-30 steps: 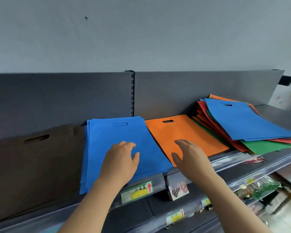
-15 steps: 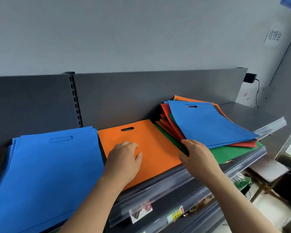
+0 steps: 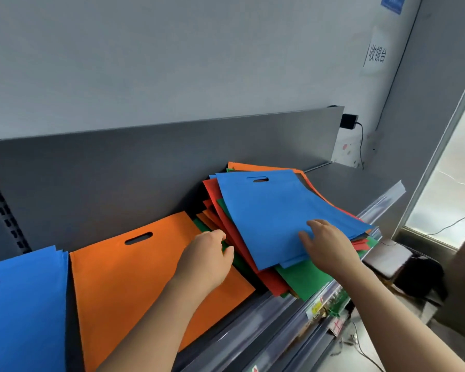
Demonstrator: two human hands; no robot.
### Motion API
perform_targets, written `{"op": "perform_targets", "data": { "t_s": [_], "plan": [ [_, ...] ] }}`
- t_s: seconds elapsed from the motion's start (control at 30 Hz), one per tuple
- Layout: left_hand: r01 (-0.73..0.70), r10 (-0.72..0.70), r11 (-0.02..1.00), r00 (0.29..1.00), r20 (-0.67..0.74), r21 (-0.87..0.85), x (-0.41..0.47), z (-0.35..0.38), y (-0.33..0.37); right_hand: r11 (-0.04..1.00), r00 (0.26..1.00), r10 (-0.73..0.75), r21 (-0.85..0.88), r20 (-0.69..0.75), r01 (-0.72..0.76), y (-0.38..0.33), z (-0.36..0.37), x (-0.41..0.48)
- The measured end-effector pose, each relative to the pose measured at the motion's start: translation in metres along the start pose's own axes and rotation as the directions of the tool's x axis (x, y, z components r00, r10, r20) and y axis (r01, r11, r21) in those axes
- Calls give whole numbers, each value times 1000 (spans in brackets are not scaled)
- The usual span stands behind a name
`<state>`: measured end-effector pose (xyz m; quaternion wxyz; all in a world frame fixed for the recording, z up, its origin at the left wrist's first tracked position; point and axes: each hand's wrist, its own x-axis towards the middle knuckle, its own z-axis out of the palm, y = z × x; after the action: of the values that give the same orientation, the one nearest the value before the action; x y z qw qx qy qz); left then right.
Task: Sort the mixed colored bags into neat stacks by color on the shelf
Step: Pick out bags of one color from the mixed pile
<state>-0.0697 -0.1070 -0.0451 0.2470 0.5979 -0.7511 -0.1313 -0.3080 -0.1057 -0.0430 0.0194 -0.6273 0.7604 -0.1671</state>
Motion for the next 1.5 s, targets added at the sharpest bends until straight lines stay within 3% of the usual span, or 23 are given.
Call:
{"op": "perform_targets", "data": {
  "t_s": [0.13, 0.27, 0.4, 0.47, 0.53, 0.63, 0.93, 1.03, 1.17, 1.33, 1.5],
  "plan": [
    [72, -70, 996, 996, 50, -50, 19, 19, 18, 999, 998, -2, -43, 68, 5, 33, 0, 32],
    [211, -208, 956, 977, 40, -206, 34, 37, 32, 987, 987, -128, -83, 102, 136, 47, 4, 42],
    [317, -382, 795, 924, -20, -517, 39, 48, 34, 955, 951, -297, 19, 84, 296, 52, 4, 40],
    [320, -422, 730, 906, -30, -604, 36, 51, 37, 951, 950, -303, 95, 74, 296, 60, -1, 45],
    [315, -422, 718, 906, -28, -621, 34, 54, 40, 971, 973, -229, 82, 31, 226, 73, -6, 56],
    [330, -436, 700, 900, -12, -633, 32, 59, 44, 977, 981, -186, -93, 52, 191, 88, -7, 66],
    [349, -531, 702, 838, -129, -620, 36, 65, 55, 903, 902, -428, 74, 54, 424, 88, -4, 54],
    [333, -544, 714, 818, -188, -616, 32, 63, 56, 932, 931, -361, 33, 55, 360, 91, -4, 58],
    [346, -546, 681, 828, -132, -645, 26, 62, 54, 966, 961, -254, -13, 107, 257, 90, -4, 62],
    [332, -531, 649, 842, -95, -685, 18, 60, 58, 946, 966, -257, 211, 30, 245, 79, -9, 57],
    [271, -510, 667, 845, -160, -694, 6, 47, 58, 878, 964, -258, 402, -61, 260, 64, -14, 52]
  ]
}}
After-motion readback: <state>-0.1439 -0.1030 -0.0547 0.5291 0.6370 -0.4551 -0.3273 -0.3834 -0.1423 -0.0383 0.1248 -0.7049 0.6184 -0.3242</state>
